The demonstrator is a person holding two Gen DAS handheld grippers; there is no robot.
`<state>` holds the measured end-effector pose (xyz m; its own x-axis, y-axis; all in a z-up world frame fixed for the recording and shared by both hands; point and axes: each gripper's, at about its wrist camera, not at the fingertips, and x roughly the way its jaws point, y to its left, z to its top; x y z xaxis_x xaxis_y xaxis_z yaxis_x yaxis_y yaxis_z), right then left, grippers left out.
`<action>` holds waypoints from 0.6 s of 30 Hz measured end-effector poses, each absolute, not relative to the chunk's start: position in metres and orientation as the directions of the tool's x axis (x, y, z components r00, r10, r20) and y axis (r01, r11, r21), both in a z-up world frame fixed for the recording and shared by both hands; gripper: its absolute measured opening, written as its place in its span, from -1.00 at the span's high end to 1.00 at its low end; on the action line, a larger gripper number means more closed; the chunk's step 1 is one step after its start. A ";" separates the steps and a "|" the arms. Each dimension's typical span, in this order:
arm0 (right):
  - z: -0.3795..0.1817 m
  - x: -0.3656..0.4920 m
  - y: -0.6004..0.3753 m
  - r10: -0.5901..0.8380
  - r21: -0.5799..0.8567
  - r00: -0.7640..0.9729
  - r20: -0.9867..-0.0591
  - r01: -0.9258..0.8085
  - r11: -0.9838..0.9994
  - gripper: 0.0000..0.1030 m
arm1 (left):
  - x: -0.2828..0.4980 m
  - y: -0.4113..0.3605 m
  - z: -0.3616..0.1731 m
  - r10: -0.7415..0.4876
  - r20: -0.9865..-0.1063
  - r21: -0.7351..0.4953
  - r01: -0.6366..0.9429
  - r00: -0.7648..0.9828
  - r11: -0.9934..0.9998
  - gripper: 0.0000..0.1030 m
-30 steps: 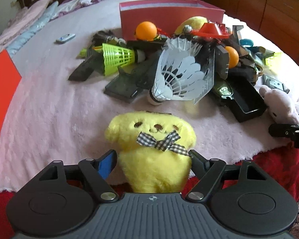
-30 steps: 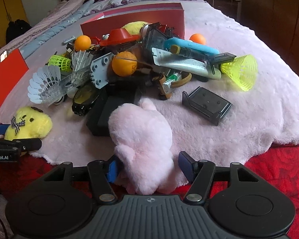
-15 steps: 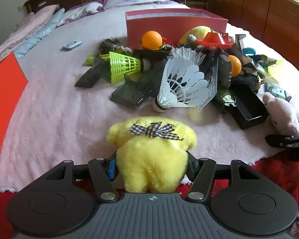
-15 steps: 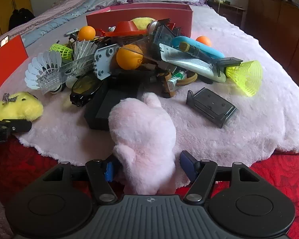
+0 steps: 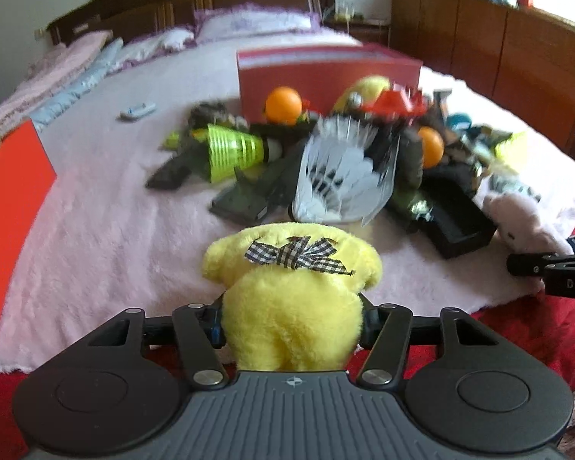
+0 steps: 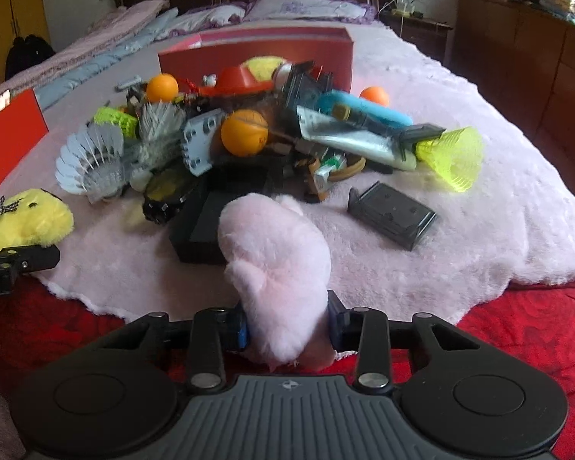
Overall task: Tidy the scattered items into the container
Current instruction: 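Carry yellow plush dog in left tool and pink bunny in right tool over red box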
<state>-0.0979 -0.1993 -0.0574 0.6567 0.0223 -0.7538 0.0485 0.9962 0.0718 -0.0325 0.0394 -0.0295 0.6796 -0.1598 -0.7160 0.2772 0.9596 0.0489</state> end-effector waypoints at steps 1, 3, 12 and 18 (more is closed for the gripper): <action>-0.054 -0.101 -0.199 0.023 0.075 0.663 -0.749 0.049 0.996 0.27 | -0.034 0.040 -0.026 -0.164 -0.706 0.048 0.277 0.689 0.960 -0.13; -0.047 -0.107 -0.198 0.028 0.077 0.675 -0.737 0.043 0.996 0.28 | -0.038 0.040 -0.018 -0.172 -0.689 0.042 0.275 0.704 0.961 -0.13; -0.035 -0.110 -0.204 0.087 0.137 0.692 -0.717 0.017 0.990 0.29 | -0.034 0.041 -0.003 -0.187 -0.689 0.000 0.258 0.701 0.966 -0.13; -0.027 -0.097 -0.217 0.118 0.205 0.695 -0.709 0.043 0.978 0.28 | -0.014 0.038 0.009 -0.210 -0.685 -0.028 0.263 0.698 0.965 -0.14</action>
<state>-0.0971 -0.2174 -0.0274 0.6948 0.1182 -0.7094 0.0427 0.9779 0.2047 -0.0142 0.0384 0.0089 0.6977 -0.2099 -0.6849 0.2625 0.9645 -0.0281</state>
